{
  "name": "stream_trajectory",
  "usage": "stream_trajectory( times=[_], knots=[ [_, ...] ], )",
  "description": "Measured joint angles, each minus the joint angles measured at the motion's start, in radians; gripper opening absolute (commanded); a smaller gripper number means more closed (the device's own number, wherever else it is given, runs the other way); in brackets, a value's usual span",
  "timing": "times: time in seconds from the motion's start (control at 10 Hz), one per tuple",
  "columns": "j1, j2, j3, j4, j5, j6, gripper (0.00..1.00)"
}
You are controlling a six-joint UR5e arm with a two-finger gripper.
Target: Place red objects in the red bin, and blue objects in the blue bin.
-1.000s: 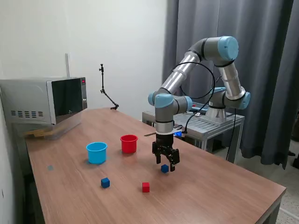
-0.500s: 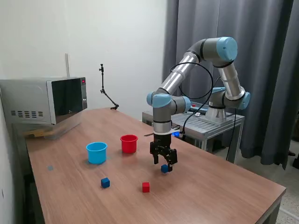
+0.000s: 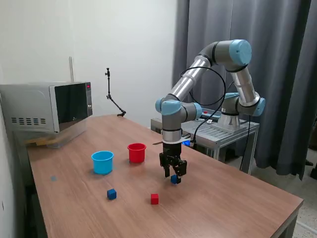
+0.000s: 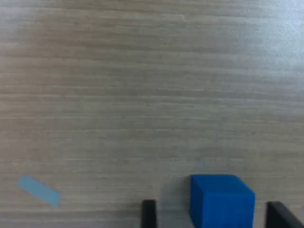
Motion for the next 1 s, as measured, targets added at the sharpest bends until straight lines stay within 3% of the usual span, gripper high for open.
stream_trajectory(
  times=[1.0],
  knots=[
    [-0.007,-0.021,-0.009,0.03,-0.004,-0.001,0.0]
  ],
)
